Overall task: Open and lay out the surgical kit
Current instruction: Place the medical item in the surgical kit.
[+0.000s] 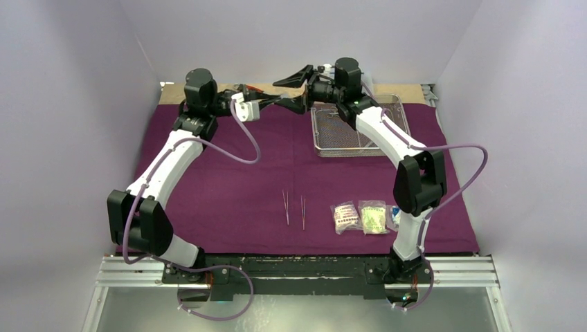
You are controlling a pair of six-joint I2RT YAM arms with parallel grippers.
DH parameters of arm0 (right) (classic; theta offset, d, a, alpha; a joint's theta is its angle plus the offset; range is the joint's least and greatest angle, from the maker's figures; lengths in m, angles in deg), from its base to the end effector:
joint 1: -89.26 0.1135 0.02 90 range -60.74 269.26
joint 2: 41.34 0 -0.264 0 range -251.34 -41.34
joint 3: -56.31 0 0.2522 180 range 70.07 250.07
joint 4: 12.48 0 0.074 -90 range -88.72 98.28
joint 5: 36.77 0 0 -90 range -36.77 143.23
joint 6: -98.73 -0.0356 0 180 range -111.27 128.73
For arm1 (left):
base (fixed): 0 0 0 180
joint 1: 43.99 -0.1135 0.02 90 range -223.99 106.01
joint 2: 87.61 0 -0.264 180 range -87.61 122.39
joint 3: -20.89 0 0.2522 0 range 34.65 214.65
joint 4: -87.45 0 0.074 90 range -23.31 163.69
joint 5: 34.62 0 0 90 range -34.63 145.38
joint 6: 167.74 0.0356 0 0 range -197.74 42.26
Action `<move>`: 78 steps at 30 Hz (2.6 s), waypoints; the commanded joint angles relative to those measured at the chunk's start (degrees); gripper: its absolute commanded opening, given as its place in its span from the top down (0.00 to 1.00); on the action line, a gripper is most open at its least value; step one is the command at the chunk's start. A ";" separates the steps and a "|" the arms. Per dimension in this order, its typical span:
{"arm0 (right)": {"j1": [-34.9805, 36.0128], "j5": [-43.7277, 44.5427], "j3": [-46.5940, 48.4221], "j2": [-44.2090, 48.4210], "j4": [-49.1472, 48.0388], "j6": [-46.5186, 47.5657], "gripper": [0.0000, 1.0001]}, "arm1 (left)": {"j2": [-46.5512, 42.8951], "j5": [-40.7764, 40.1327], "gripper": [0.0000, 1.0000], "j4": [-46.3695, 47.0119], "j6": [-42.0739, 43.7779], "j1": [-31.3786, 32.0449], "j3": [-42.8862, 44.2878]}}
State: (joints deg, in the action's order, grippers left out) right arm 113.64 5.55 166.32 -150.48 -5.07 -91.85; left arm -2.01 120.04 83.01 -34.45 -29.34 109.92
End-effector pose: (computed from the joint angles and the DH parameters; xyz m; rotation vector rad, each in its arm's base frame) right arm 0.4045 0.2122 0.3556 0.6524 2.1899 2.1156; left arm 0.3215 -0.1173 0.3902 1.3981 0.7799 -0.5033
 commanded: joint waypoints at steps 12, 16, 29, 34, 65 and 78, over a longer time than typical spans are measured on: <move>0.93 -1.19 2.04 -2.79 -3.31 -1.72 0.58 | -1.48 4.65 1.00 -2.94 4.24 0.42 3.13; 1.00 -1.46 2.64 -3.53 -3.56 -2.13 0.62 | -1.64 5.33 1.00 -3.29 4.20 0.46 3.22; 0.77 -0.33 0.40 -1.85 -7.30 -3.80 1.00 | -3.39 3.45 0.77 -6.49 5.49 0.55 1.82; 0.55 2.44 -0.33 -1.36 -7.26 -2.20 1.00 | -5.71 2.02 0.07 -7.39 4.37 0.55 -0.50; 30.92 58.18 -10.14 -2.86 39.31 48.54 1.00 | -30.56 -71.56 0.01 -27.35 -57.21 0.37 -16.68; 35.03 62.46 -9.51 -8.07 40.73 43.33 0.81 | -30.49 -74.09 0.01 -29.46 -56.73 0.46 -18.49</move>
State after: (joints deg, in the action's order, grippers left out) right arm 146.47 61.90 155.02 -158.87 33.44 -45.75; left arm -31.91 48.15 53.79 -90.64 -28.86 91.08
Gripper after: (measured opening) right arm 0.151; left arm 0.993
